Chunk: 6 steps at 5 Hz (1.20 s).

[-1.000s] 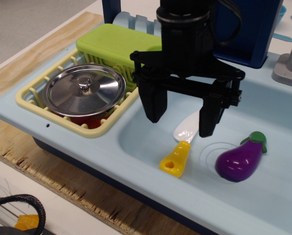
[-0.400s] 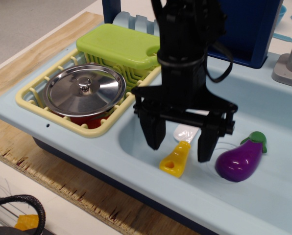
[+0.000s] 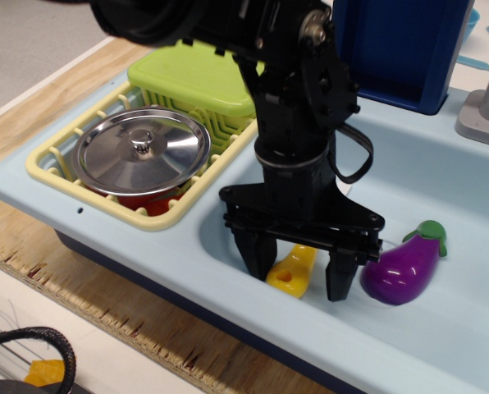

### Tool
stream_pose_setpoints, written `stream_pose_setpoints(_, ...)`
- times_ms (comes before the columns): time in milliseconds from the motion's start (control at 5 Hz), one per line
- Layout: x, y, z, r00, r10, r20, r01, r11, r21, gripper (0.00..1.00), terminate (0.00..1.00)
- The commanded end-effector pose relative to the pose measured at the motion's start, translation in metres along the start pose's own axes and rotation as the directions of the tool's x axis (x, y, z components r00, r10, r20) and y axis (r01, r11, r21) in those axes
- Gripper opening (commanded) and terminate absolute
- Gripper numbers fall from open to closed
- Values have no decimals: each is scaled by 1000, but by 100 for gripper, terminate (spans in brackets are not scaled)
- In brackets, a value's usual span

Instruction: Put knife on cutting board

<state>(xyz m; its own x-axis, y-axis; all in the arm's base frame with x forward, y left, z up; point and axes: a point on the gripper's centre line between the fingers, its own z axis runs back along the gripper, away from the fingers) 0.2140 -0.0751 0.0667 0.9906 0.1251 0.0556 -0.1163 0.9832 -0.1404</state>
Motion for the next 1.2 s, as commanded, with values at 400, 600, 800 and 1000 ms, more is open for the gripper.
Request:
stream_pose_setpoints(400, 3, 1, -4, 996, -82, -23, 82, 997, -16, 0, 0)
stream_pose_setpoints(600, 3, -5, 25, 987, -161, -1, 161, 986, 36, 0, 0)
stream_pose_setpoints(800, -1, -11, 59, 997, -73, 14, 71, 992, 102, 0, 0)
stream_pose_setpoints(1000, -10, -16, 82, 994, 34, 104, -48, 989, 141, 0, 0)
